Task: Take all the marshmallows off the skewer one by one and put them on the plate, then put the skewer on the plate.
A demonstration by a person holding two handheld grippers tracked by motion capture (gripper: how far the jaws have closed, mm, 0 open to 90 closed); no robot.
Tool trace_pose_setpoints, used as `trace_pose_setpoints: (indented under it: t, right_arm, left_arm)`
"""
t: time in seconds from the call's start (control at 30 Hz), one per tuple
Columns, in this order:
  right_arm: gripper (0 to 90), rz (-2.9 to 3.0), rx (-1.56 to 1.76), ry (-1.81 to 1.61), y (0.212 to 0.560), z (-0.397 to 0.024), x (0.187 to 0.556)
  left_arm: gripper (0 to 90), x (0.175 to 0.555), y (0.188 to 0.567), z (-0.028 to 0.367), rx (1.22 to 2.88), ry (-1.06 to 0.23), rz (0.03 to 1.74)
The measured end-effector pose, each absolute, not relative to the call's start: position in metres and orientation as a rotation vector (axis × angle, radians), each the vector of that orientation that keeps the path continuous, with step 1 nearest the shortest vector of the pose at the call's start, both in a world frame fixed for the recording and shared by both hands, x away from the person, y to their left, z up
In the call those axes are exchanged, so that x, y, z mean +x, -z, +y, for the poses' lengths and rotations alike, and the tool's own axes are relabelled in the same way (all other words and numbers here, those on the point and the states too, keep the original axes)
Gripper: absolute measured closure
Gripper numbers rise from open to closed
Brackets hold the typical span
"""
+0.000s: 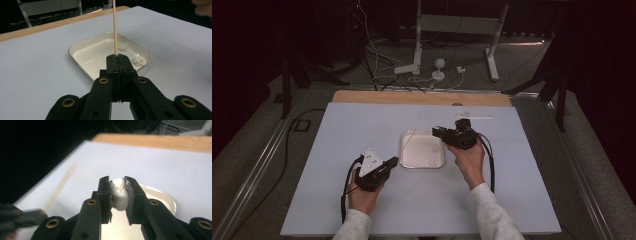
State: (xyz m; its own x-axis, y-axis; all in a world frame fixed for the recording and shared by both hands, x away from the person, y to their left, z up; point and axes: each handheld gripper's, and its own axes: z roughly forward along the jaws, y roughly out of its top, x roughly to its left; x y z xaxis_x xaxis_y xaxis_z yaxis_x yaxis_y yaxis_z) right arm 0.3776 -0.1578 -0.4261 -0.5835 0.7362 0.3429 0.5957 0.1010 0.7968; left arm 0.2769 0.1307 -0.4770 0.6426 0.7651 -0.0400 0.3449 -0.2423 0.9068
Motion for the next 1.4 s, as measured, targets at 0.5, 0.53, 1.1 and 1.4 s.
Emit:
trace_pose_setpoints:
  t: [0.5, 0.53, 1.1, 1.4]
  right_arm:
    - [42.2, 2.332, 1.384, -1.365, 0.461, -0.145, 0.385]
    - [39.1, 2.331, 1.375, -1.392, 0.46, -0.146, 0.385]
    - [16.4, 2.292, 1.312, -1.546, 0.45, -0.165, 0.366]
    - [15.5, 2.276, 1.31, -1.542, 0.449, -0.176, 0.356]
  left_arm:
    - [90.0, 0.28, 0.477, 0.13, 1.825, -0.505, 0.935]
    - [90.0, 0.281, 0.477, 0.129, 1.825, -0.505, 0.938]
    - [89.8, 0.303, 0.484, 0.112, 1.808, -0.503, 1.042]
    - [89.5, 0.314, 0.495, 0.102, 1.819, -0.481, 1.09]
